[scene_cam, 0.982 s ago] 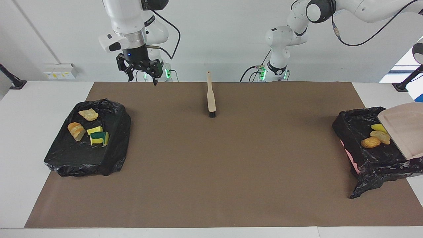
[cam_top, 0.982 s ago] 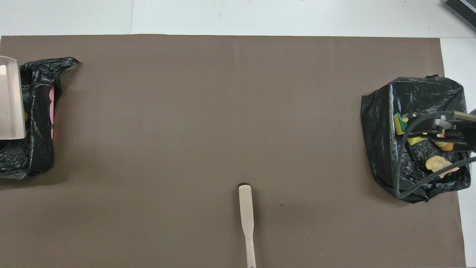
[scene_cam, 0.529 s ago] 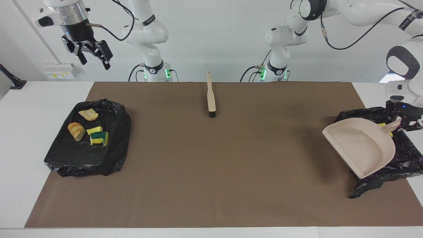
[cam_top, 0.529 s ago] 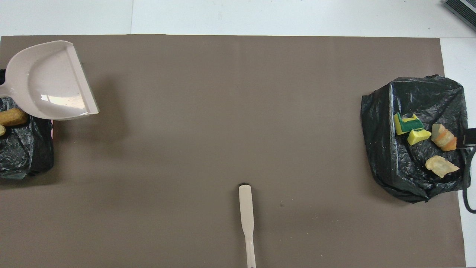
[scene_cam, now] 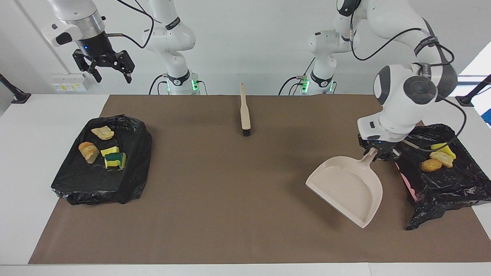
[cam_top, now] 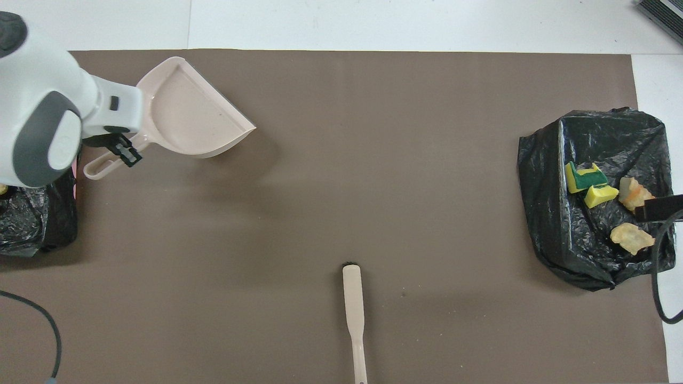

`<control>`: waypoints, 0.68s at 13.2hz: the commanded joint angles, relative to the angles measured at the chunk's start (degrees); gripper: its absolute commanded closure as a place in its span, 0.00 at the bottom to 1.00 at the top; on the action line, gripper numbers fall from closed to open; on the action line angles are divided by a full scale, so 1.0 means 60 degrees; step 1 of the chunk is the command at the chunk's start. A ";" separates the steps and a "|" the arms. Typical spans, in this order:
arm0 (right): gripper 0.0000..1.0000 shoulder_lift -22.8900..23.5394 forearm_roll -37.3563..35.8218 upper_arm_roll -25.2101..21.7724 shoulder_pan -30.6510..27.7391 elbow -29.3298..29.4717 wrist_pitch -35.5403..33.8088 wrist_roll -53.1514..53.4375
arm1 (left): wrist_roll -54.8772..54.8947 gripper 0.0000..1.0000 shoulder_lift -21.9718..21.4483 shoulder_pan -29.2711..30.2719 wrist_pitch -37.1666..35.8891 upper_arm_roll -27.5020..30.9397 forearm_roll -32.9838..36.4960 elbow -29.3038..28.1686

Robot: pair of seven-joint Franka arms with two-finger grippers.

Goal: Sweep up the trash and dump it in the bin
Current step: 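Bring the empty dustpan back toward the mat center with the left gripper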

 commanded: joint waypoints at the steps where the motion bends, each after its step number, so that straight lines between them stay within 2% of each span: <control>1: 0.00 -0.0123 0.0032 0.0027 -0.0014 -0.0124 -0.0193 -0.0328 | -0.2766 1.00 -0.0129 -0.0103 0.0408 -0.1023 -0.0139 -0.0430; 5: 0.00 -0.0123 0.0031 0.0013 -0.0015 -0.0123 -0.0283 -0.0357 | -0.7000 1.00 0.0456 -0.0747 0.1126 -0.2108 -0.0154 -0.0519; 9: 0.00 -0.0138 0.0046 0.0042 0.0000 -0.0123 -0.0283 -0.0343 | -0.9906 1.00 0.1085 -0.2063 0.1742 -0.2257 -0.0037 -0.0329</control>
